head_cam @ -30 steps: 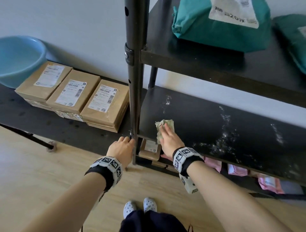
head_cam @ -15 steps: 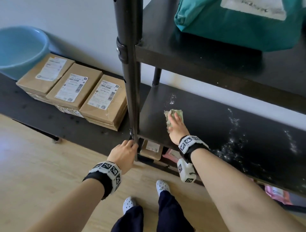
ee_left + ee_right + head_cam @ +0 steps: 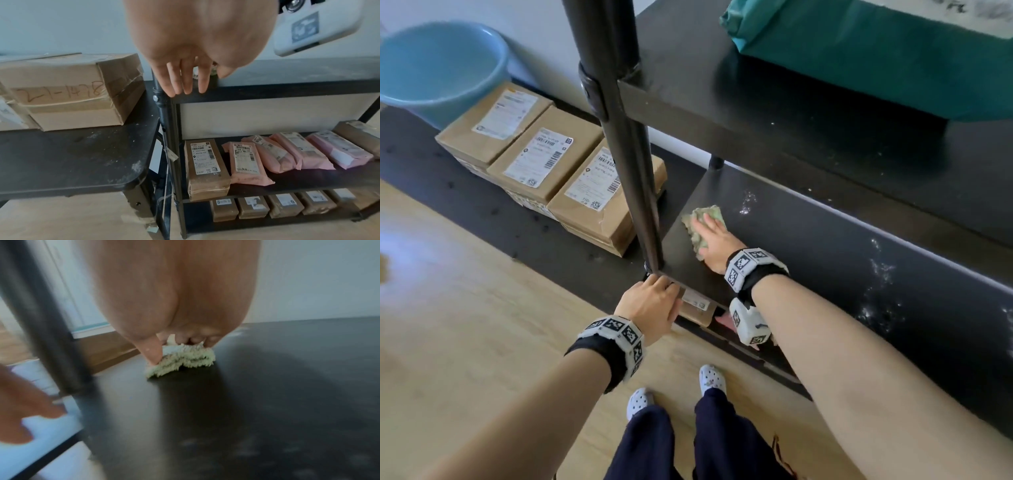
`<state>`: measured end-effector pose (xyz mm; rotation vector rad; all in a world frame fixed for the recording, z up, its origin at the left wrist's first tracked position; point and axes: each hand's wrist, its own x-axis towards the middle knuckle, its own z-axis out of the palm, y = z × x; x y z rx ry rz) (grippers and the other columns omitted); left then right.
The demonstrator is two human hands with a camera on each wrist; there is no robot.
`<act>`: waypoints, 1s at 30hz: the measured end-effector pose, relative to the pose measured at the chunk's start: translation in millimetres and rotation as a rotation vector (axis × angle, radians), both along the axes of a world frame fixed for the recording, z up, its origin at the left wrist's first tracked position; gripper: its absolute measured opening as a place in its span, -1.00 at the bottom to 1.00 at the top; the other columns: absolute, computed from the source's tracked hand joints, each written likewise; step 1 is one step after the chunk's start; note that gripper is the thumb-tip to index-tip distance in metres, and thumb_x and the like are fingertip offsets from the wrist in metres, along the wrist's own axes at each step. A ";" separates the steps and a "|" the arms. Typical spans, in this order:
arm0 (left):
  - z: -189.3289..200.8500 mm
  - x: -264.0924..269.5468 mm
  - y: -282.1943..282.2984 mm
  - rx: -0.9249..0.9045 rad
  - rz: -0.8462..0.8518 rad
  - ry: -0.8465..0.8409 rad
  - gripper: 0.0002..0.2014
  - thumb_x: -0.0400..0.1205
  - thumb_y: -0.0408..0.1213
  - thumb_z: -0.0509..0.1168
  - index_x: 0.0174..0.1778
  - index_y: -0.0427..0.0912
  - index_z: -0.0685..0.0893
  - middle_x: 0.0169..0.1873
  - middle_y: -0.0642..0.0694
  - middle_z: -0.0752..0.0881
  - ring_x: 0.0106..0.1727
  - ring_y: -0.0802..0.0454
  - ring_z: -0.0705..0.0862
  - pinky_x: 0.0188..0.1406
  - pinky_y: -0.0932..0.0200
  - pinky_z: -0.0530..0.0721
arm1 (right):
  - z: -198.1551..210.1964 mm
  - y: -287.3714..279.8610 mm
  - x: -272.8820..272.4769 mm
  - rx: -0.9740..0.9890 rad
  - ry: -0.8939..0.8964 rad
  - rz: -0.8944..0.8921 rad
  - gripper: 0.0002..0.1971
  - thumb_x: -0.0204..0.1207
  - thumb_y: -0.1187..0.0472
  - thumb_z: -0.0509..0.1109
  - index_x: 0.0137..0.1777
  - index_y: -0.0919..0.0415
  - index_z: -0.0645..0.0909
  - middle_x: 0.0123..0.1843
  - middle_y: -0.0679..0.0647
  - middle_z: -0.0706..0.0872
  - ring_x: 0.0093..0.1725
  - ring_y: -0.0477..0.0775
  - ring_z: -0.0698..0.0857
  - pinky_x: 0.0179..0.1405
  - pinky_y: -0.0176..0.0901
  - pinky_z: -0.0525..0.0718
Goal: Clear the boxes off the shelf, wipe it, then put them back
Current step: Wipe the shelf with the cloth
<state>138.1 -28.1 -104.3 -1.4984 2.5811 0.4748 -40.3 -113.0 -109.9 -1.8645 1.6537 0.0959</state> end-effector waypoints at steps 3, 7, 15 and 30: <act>2.3 -12.8 -2.0 -0.022 0.022 0.048 -0.64 0.70 -0.07 0.01 0.13 -0.14 0.65 0.06 -0.08 0.69 0.14 -0.12 0.65 0.08 0.00 0.66 | 7.0 1.0 -57.9 -0.006 0.107 -0.104 -0.33 0.66 0.25 0.11 0.68 0.08 -0.13 0.72 0.19 -0.11 0.70 0.20 -0.12 0.62 -0.09 0.01; 7.8 -26.5 -4.0 -0.012 0.062 0.059 -0.66 0.71 -0.08 0.04 0.18 -0.16 0.62 0.11 -0.09 0.65 0.17 -0.12 0.61 0.08 -0.03 0.66 | 15.4 9.9 -91.1 0.082 0.187 -0.153 -0.32 0.64 0.26 0.14 0.68 0.13 -0.10 0.71 0.22 -0.12 0.70 0.23 -0.08 0.65 0.00 -0.03; 14.8 -29.2 -5.0 -0.001 0.053 -0.048 -0.63 0.72 -0.04 0.00 0.09 -0.14 0.65 0.04 -0.08 0.66 0.15 -0.11 0.59 0.11 -0.01 0.62 | 8.2 15.2 17.1 0.150 0.039 0.215 -0.27 0.61 0.47 0.00 0.68 0.00 -0.19 0.72 -0.03 -0.19 0.70 0.09 -0.11 0.67 -0.04 -0.11; 26.9 -26.9 -24.8 -0.005 0.103 -0.089 -0.67 0.73 -0.06 -0.02 0.02 -0.14 0.60 -0.09 -0.06 0.70 0.01 -0.11 0.69 0.01 -0.03 0.69 | 24.2 16.5 -31.6 0.117 0.078 0.138 -0.34 0.63 0.45 0.05 0.68 0.24 -0.11 0.72 0.12 -0.13 0.70 0.13 -0.07 0.63 -0.15 -0.11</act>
